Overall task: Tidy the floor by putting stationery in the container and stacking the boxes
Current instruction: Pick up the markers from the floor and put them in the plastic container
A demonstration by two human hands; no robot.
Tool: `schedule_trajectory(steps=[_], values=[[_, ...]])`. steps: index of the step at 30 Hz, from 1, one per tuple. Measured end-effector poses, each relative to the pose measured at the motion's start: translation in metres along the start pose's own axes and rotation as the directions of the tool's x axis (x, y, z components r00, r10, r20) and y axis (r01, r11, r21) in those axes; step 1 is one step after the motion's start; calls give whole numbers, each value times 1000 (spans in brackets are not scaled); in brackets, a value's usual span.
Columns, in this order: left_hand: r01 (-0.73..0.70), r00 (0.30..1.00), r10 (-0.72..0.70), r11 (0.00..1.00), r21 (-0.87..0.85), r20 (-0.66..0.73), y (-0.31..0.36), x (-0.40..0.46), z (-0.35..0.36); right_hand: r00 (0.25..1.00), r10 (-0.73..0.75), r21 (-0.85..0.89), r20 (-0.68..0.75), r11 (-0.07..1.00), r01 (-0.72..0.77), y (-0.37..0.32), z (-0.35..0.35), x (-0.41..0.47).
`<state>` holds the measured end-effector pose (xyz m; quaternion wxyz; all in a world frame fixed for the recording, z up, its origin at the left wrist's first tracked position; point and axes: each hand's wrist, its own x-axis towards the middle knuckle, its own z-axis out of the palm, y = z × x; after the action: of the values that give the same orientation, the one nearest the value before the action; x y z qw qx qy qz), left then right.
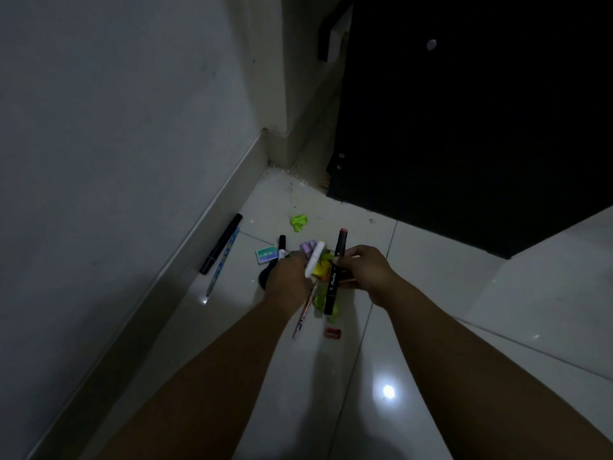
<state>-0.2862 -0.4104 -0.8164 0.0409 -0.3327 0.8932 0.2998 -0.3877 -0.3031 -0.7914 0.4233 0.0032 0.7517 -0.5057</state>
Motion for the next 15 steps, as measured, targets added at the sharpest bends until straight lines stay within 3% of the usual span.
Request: schedule_trajectory(steps=[4,8,11,15], values=[[128,991,-103,932,-339,91,2,3,-18,1000,3,5,6,1000,-3,-1,8,-6],[341,929,-114,631,-697,351,8,-3,-33,1000,-15,94,22,995,13,-9,12,-13],[344,928,-62,519,-783,367,11,-9,-40,999,-18,185,38,983,11,-17,12,-20],[286,948,-31,516,-807,316,16,-15,-41,996,-14,189,83,982,-2,-21,13,-29]])
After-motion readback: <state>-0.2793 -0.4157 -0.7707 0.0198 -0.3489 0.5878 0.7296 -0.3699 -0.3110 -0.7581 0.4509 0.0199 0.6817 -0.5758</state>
